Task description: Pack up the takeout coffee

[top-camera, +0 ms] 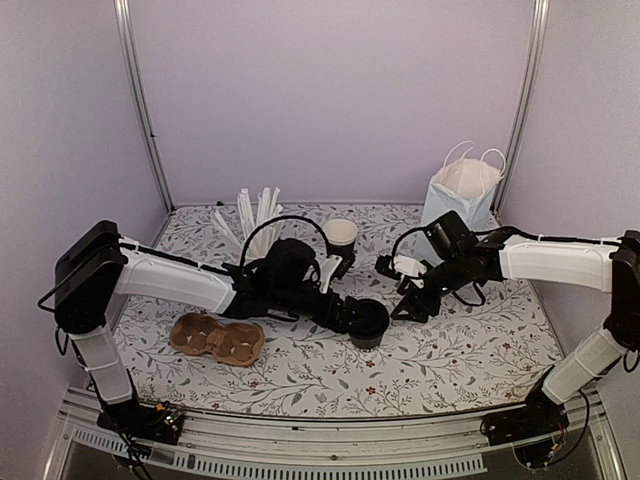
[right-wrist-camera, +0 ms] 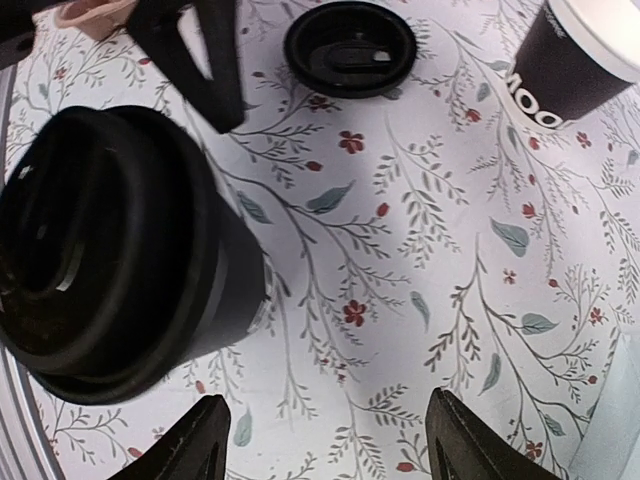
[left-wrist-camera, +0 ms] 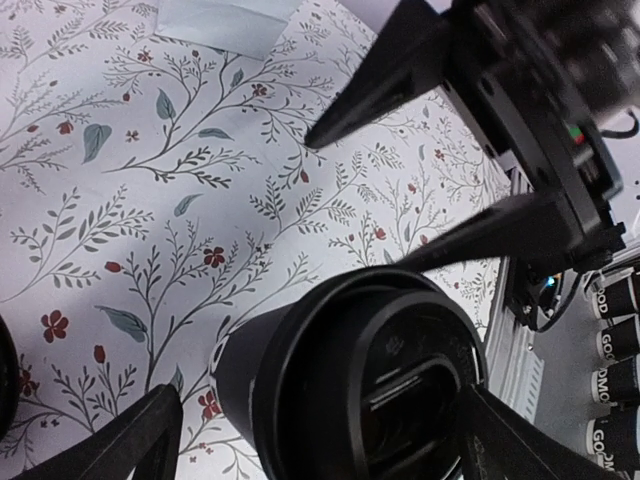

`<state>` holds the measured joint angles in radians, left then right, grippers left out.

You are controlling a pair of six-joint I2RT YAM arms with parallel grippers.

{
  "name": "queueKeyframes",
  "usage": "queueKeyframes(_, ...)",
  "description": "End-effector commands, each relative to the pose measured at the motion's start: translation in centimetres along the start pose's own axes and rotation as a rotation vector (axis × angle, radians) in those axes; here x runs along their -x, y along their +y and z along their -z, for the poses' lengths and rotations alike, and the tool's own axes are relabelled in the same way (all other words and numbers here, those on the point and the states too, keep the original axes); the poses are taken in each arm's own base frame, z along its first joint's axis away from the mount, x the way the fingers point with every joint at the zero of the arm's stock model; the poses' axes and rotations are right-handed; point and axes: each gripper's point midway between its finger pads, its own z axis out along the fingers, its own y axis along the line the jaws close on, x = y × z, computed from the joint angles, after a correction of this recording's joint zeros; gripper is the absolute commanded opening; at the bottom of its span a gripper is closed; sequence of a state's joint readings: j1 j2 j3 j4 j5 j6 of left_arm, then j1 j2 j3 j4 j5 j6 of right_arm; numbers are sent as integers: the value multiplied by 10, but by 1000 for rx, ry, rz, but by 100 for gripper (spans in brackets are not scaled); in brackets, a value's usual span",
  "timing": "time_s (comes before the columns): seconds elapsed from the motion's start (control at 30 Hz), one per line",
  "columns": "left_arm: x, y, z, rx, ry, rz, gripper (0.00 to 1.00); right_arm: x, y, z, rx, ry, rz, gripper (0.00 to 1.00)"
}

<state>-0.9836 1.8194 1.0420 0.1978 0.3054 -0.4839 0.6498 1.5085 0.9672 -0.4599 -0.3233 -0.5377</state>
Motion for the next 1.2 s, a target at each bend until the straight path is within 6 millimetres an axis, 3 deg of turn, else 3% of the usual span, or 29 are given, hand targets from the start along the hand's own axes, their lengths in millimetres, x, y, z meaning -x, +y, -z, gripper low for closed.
queueKeyframes(0.0, -7, -4, 8, -6, 5, 18, 96, 3, -35, 0, -80, -23, -68, 70)
queueKeyframes(0.2, -10, 3, 14, 30, 1, 29, 98, -6, -29, -3, -51, -22, -92, 69)
queueKeyframes(0.37, -1, 12, 10, 47, -21, 43, 98, -1, -21, 4, -14, -44, -103, 69)
queueKeyframes(0.57, 0, 31, 0, 50, -9, 138, 92, 17, 17, 18, 243, -86, -191, 64)
queueKeyframes(0.8, -3, 25, -6, -15, -7, 170, 85, 5, 44, 15, 506, -37, -388, 57)
queueKeyframes(0.97, -7, 25, -7, -19, -1, 177, 82, 2, 51, 11, 614, -30, -463, 58)
queueKeyframes(1.17, -16, 28, -7, -12, 12, 199, 77, 15, 47, 14, 712, -71, -526, 58)
